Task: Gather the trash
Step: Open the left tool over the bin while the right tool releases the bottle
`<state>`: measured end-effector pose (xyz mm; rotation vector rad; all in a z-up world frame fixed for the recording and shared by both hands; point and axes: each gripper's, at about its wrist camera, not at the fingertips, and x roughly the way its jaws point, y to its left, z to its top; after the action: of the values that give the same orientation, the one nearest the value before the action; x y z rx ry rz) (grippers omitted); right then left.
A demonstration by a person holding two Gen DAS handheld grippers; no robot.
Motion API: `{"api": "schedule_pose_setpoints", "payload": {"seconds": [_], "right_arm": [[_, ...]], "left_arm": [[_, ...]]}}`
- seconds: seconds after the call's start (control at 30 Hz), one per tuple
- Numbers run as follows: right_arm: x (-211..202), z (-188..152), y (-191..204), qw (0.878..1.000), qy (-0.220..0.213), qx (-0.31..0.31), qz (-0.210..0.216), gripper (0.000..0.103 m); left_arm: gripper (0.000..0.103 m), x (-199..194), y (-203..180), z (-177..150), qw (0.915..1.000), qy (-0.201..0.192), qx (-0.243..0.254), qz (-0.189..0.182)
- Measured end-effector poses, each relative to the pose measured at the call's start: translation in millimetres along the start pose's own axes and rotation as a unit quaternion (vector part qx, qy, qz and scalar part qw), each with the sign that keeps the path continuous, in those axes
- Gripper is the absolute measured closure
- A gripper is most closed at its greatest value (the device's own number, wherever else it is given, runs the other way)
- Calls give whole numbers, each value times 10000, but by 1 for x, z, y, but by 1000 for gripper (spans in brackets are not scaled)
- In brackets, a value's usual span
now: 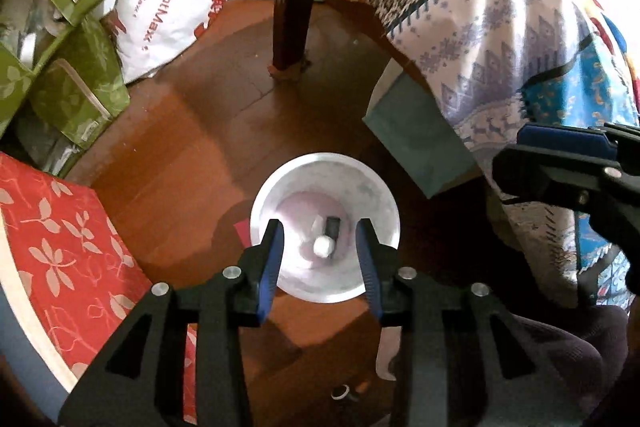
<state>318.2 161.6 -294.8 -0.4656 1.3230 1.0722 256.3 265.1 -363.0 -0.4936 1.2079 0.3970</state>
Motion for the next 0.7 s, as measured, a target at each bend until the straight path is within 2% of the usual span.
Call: {"api": "schedule_pose_setpoints", "payload": {"seconds": [0.13, 0.33, 0.7], "right_arm": [[-16, -2, 4, 9998, -204, 25, -65, 66], [-59, -16, 3, 9977, -648, 111, -142, 66], [-163, -59, -8, 9826, -1752, 425, -444, 67]], "left_arm": [[66, -27, -8, -2, 9996, -240, 104, 97], [66, -74, -24, -2, 9975, -681, 189, 47], [66, -171, -83, -11, 9853, -1575, 641, -194]]}}
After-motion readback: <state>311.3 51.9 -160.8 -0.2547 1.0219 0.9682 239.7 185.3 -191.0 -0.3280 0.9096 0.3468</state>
